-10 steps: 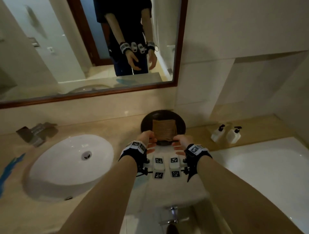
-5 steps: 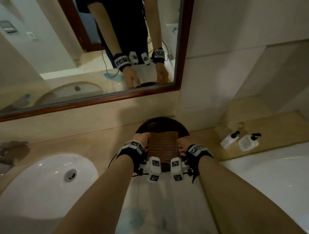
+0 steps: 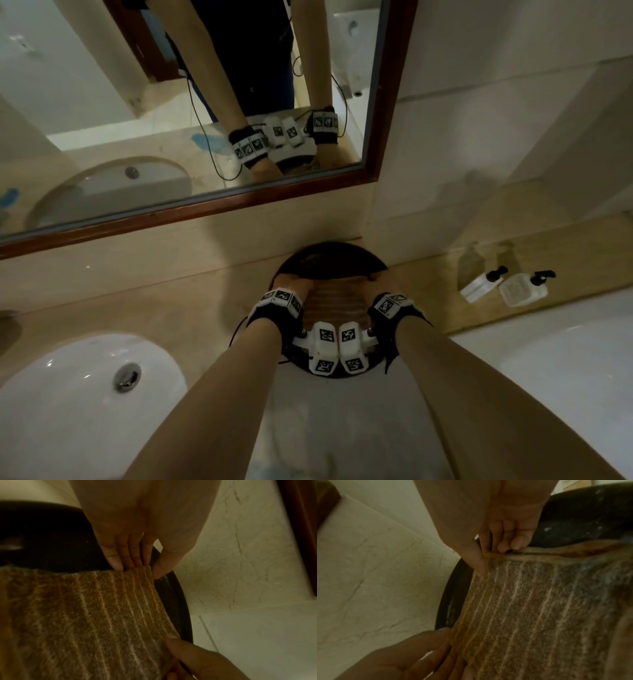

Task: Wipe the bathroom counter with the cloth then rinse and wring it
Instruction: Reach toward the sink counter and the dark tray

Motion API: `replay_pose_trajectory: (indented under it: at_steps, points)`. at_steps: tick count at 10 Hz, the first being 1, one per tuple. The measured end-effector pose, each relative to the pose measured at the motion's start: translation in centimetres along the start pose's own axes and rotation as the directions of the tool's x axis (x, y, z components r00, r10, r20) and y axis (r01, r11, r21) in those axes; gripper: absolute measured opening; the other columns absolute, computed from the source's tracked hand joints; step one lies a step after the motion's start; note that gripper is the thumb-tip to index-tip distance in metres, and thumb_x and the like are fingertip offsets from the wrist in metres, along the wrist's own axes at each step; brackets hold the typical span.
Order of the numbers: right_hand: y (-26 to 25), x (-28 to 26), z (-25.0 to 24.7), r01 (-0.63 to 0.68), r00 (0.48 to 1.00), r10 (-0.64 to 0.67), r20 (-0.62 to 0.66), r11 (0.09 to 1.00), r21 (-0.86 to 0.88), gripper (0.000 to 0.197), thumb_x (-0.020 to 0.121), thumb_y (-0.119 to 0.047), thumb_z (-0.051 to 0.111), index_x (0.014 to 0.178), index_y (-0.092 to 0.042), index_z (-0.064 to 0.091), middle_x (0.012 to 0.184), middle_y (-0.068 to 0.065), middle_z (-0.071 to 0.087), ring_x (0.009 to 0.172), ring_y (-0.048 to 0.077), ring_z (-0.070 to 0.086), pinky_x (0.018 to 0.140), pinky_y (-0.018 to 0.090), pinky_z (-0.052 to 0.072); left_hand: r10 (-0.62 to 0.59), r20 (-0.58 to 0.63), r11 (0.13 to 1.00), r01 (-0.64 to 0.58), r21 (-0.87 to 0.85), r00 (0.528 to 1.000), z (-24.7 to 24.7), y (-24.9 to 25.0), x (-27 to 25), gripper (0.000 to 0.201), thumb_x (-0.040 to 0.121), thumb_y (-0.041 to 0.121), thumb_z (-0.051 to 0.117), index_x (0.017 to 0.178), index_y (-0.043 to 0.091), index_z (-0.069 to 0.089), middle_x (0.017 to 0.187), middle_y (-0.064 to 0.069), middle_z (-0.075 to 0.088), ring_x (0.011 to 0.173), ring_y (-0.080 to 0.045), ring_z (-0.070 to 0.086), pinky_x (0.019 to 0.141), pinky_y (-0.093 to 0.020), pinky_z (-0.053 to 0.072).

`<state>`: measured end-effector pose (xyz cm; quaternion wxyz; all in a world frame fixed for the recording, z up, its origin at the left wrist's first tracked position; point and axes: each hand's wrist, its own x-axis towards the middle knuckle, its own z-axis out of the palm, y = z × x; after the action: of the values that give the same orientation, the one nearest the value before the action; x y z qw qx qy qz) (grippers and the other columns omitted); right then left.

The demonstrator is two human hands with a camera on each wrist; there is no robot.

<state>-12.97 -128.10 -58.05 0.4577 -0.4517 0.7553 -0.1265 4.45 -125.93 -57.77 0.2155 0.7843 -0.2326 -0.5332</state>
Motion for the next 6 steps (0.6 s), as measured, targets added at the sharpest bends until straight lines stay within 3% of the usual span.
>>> replay_pose_trajectory:
  at_steps: [1, 2, 3, 4, 5, 6]
  points:
    - [-0.6, -0.9, -0.6, 0.007, 0.998, -0.008, 0.062, 1.000, 0.018, 0.015, 0.081, -0.010, 0.060, 0.078, 0.003, 0.066, 0.083, 0.017, 0.070, 0.081, 0.036, 0.067, 0.075, 0.044, 0.058, -0.054, 0.022, 0.998, 0.053, 0.031, 0.998, 0.2, -1.4, 2.2, 0.064, 0.057, 0.035, 0.079, 0.116, 0.015, 0.063, 0.120, -0.010, 0.063, 0.106, -0.033, 0.061, 0.092, -0.043, 0.052]
    - [-0.2, -0.8, -0.6, 0.013, 0.999, -0.014, 0.048, 0.999, 0.030, 0.015, 0.078, -0.012, 0.064, 0.072, 0.002, 0.067, 0.084, 0.019, 0.070, 0.080, 0.035, 0.067, 0.077, 0.043, 0.058, -0.051, 0.008, 0.995, 0.051, 0.081, 0.999, -0.3, -1.2, 0.6, 0.018, 0.073, 0.030, 0.076, 0.084, 0.020, 0.066, 0.109, -0.011, 0.067, 0.098, -0.033, 0.063, 0.091, -0.044, 0.053]
    - [-0.1, -1.2, -1.2, 0.016, 0.998, -0.019, 0.067, 0.999, 0.034, 0.008, 0.077, -0.015, 0.070, 0.082, -0.013, 0.064, 0.094, 0.011, 0.067, 0.089, 0.028, 0.063, 0.086, 0.038, 0.054, -0.025, 0.014, 0.999, 0.024, 0.038, 1.000, -0.6, -1.2, -0.8, 0.022, 0.080, 0.023, 0.073, 0.101, 0.017, 0.068, 0.109, -0.013, 0.065, 0.103, -0.033, 0.062, 0.094, -0.044, 0.051]
    - [0.5, -1.9, -2.2, 0.032, 0.996, -0.034, 0.081, 0.999, 0.023, 0.037, 0.075, -0.022, 0.077, 0.109, -0.011, 0.066, 0.110, 0.010, 0.067, 0.100, 0.027, 0.062, 0.090, 0.035, 0.052, 0.016, 0.014, 0.999, -0.016, -0.047, 1.000, -0.7, -1.5, -2.9, 0.036, 0.084, 0.014, 0.070, 0.119, 0.008, 0.062, 0.111, -0.016, 0.062, 0.105, -0.033, 0.060, 0.095, -0.045, 0.051]
    - [0.9, -3.7, -3.5, 0.065, 0.993, -0.066, 0.103, 0.998, 0.007, 0.043, 0.077, -0.022, 0.077, 0.116, -0.011, 0.063, 0.113, 0.009, 0.064, 0.106, 0.026, 0.059, 0.088, 0.030, 0.048, 0.072, 0.024, 0.989, -0.068, -0.128, 0.997, -1.0, -2.2, -6.0, 0.028, 0.088, 0.004, 0.064, 0.116, 0.004, 0.060, 0.100, -0.016, 0.062, 0.093, -0.030, 0.060, 0.078, -0.037, 0.054]
    - [1.4, -6.2, -5.0, 0.142, 0.979, -0.143, 0.143, 0.990, 0.014, 0.040, 0.078, -0.019, 0.077, 0.115, -0.011, 0.064, 0.105, 0.006, 0.064, 0.096, 0.021, 0.058, 0.083, 0.026, 0.045, 0.094, 0.020, 0.978, -0.088, -0.188, 0.995, -1.3, -2.9, -8.8, 0.029, 0.090, 0.001, 0.061, 0.117, 0.008, 0.056, 0.099, -0.013, 0.060, 0.092, -0.027, 0.059, 0.070, -0.034, 0.052]
